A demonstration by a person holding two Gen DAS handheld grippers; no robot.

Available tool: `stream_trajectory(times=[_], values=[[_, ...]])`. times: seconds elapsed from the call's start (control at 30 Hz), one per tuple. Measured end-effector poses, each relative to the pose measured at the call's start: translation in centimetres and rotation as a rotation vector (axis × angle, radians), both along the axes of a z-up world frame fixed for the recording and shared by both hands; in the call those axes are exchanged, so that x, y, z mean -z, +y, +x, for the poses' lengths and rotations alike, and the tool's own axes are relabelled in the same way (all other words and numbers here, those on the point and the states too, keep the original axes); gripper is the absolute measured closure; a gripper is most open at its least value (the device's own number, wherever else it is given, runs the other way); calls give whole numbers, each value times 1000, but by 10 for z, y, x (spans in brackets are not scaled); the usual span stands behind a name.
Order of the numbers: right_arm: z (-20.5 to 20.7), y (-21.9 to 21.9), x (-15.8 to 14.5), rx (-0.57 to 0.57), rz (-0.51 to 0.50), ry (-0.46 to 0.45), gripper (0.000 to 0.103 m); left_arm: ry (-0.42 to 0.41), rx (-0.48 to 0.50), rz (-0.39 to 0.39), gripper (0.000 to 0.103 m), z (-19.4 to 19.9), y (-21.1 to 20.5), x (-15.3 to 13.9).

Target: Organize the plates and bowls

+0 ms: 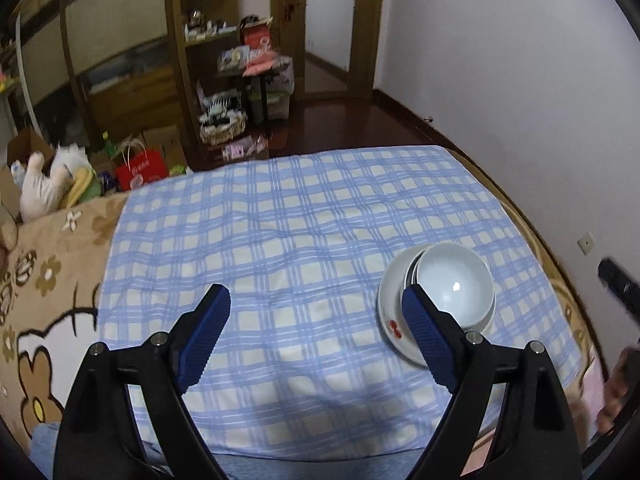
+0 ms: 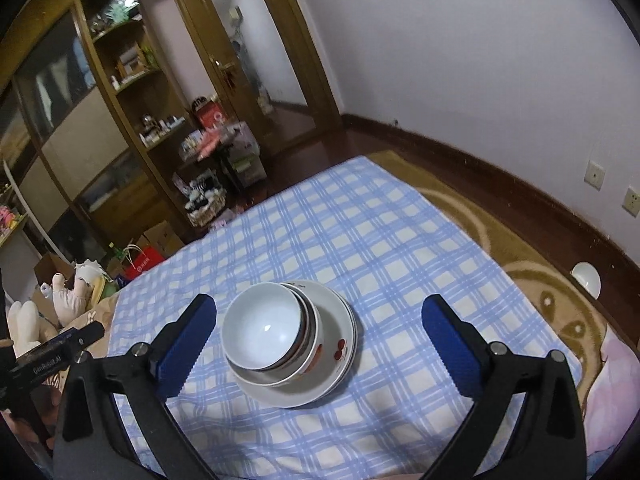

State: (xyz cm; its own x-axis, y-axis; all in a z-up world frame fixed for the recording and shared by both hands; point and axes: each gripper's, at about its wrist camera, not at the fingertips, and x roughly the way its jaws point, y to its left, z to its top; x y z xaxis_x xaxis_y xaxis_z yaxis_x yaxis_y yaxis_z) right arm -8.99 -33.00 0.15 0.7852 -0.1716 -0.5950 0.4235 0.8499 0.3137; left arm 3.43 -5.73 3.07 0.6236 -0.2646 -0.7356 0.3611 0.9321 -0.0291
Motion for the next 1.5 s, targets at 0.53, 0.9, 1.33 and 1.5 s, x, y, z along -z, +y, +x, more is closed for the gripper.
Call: stream_trajectory(times=[0.53, 0.9, 1.33, 1.5], values=[[-38, 57, -8, 19, -240, -155, 0, -265, -3, -20, 17, -62, 21, 3], [-21, 61, 17, 1, -312, -83, 0, -191, 42, -7, 17, -46, 7, 32], [-6, 52, 36, 23, -287, -25, 0, -186, 13, 7, 17, -24, -2, 53], [-3, 55, 37, 12, -290, -19, 0, -188, 13, 18, 17, -26, -4, 59]])
